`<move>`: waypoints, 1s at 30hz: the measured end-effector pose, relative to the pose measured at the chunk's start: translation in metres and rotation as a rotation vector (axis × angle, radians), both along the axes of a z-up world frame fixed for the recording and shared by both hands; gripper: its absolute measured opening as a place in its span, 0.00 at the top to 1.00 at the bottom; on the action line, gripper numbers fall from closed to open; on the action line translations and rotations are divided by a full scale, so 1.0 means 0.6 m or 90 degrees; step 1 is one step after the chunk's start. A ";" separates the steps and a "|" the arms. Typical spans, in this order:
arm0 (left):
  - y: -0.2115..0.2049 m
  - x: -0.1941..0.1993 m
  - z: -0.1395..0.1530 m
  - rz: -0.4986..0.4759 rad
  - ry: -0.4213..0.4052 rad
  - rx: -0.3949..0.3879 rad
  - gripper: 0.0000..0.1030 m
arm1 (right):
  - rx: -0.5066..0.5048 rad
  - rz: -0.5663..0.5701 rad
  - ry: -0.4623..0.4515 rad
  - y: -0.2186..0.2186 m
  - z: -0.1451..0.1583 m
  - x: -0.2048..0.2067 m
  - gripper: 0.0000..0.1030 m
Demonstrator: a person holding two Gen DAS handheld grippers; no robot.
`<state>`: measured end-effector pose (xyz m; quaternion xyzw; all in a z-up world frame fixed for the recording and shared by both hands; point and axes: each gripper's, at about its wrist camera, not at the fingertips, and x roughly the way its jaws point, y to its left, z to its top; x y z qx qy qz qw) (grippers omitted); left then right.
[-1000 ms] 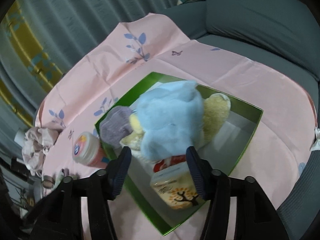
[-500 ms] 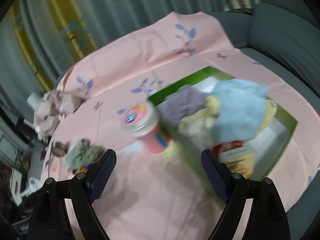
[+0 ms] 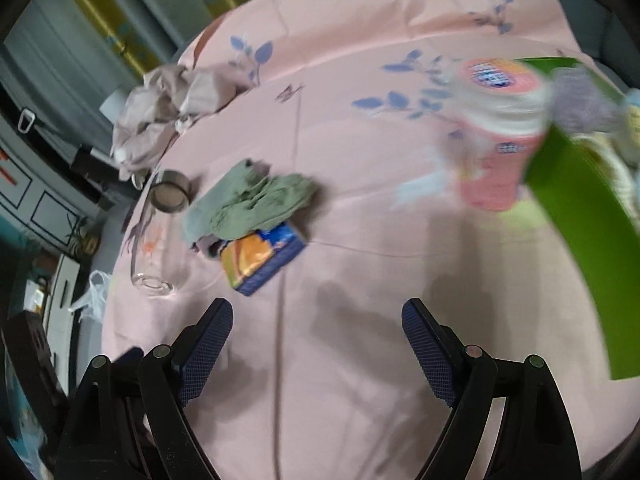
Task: Organize soft objects
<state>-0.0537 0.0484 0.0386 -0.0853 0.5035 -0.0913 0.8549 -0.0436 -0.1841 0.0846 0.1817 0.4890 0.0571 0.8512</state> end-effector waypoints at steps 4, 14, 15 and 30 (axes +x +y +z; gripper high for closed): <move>0.007 -0.007 -0.011 -0.002 0.017 -0.014 0.01 | -0.023 0.034 0.016 0.053 -0.019 0.041 0.15; 0.023 -0.018 -0.011 0.002 0.016 -0.038 0.01 | -0.201 0.127 0.054 0.140 -0.033 0.131 0.15; 0.023 -0.021 -0.011 0.001 0.014 -0.038 0.01 | -0.208 0.146 0.062 0.146 -0.042 0.140 0.15; 0.029 -0.031 -0.015 -0.006 0.005 -0.046 0.01 | -0.136 0.150 0.109 0.121 -0.052 0.092 0.21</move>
